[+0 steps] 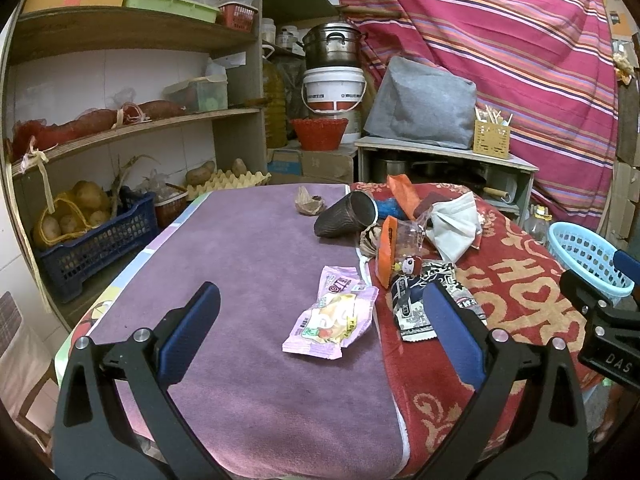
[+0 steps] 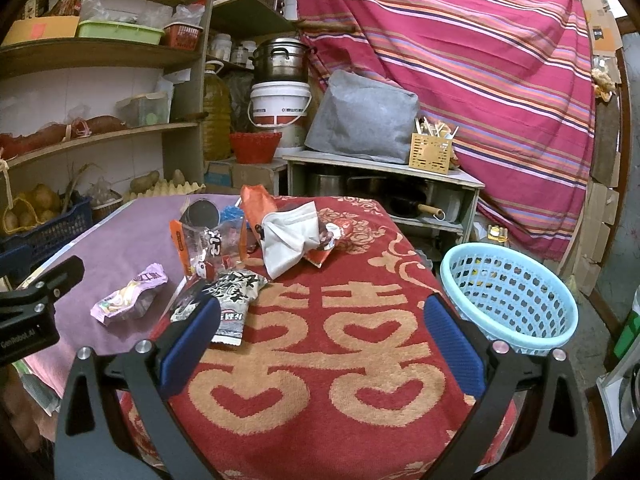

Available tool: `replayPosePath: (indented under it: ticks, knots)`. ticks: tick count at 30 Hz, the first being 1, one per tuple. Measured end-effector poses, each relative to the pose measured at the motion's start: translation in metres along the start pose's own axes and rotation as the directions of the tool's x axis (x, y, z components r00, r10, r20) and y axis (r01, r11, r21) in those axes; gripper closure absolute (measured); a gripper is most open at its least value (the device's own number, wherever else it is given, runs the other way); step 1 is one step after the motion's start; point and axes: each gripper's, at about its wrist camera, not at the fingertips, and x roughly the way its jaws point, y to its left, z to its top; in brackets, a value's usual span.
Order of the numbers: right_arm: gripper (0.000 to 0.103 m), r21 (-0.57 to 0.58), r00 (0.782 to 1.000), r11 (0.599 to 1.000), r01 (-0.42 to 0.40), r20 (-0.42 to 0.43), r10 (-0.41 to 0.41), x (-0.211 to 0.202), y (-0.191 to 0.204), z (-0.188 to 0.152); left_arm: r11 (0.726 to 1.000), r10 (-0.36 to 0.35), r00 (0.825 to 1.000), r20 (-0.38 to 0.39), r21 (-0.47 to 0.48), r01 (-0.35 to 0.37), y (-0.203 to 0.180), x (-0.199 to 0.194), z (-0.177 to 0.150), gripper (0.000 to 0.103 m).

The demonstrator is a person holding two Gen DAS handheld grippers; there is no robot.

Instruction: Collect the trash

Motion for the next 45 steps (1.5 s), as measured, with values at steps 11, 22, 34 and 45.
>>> replayPosePath:
  ticks: [11,22,34,45]
  knots:
    - [0.004,0.001,1.000,1.000,0.006,-0.002,-0.006,-0.0024,-0.0028,0.0027,1.000,0.000,1.000,0.001,-0.001,0.000,0.0014,-0.0001,0.0008,0.005]
    - [0.004,0.001,1.000,1.000,0.008,-0.002,-0.008,-0.0028,-0.0027,0.0032,1.000,0.000,1.000,0.000,-0.004,0.000,0.0034,-0.0001,0.0013,0.005]
    - [0.004,0.000,1.000,1.000,0.007,-0.002,-0.007,-0.0033,-0.0030,0.0033,1.000,-0.001,1.000,-0.001,-0.005,0.000,0.0033,0.0000,0.0013,0.005]
    - [0.004,-0.001,1.000,1.000,0.007,-0.002,-0.007,-0.0031,-0.0030,0.0037,1.000,-0.001,1.000,-0.002,-0.005,0.001,0.0032,0.0000,0.0012,0.005]
